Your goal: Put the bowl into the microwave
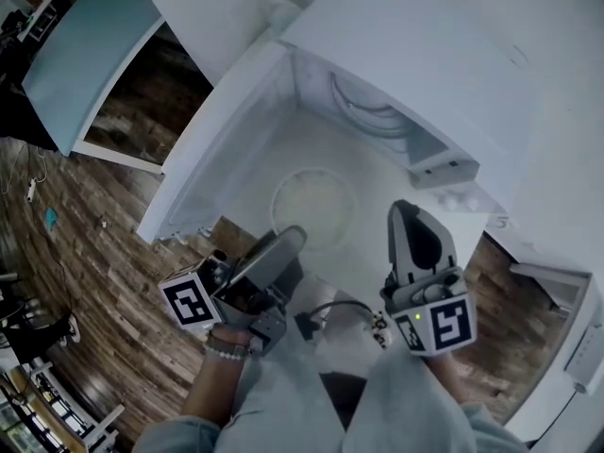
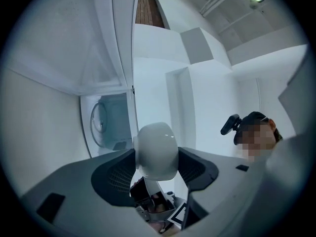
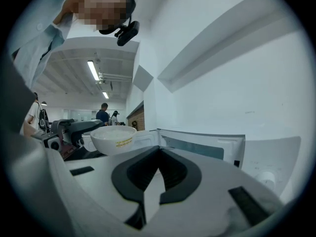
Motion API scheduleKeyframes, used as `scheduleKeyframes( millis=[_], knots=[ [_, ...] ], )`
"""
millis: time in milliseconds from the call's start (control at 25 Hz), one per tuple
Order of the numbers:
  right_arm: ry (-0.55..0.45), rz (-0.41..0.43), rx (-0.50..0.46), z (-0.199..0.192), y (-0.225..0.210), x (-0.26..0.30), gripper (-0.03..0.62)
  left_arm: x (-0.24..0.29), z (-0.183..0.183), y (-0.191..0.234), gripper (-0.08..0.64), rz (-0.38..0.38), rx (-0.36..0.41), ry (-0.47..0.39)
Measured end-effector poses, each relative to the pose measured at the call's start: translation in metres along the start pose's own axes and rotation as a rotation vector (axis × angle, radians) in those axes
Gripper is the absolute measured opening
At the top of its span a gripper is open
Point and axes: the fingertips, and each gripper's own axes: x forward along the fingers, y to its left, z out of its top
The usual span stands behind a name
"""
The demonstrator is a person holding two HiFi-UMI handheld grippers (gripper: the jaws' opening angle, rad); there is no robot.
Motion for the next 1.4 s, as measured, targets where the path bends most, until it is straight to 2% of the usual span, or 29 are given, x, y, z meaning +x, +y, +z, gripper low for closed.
scheduleKeyframes(
  millis=[160,320,640,960,1400],
  knots=[
    [-0.003,-0.069,-0.019,0.0,0.001,0.008,-0.002,0.004,0.006,0.001,0.255,-0.029,-0.024,0.069],
    [-0.007,-0.131,-0.008,0.002,0.002,0.013,-0.002,0.003,0.013,0.008,0.255,-0.027,-0.023,0.131],
    [0.002,-0.192,-0.008,0.003,0.009,0.019,-0.002,0.012,0.02,0.014,0.255,-0.054,-0.074,0.183],
    [0.029,-0.21,0.006,-0.007,0.003,0.021,-0.002,0.022,0.017,0.026,0.255,-0.061,-0.099,0.203],
    [0.064,-0.208,0.007,-0.016,-0.017,0.02,-0.002,0.058,0.012,0.047,0.255,-0.026,-0.106,0.207]
  ],
)
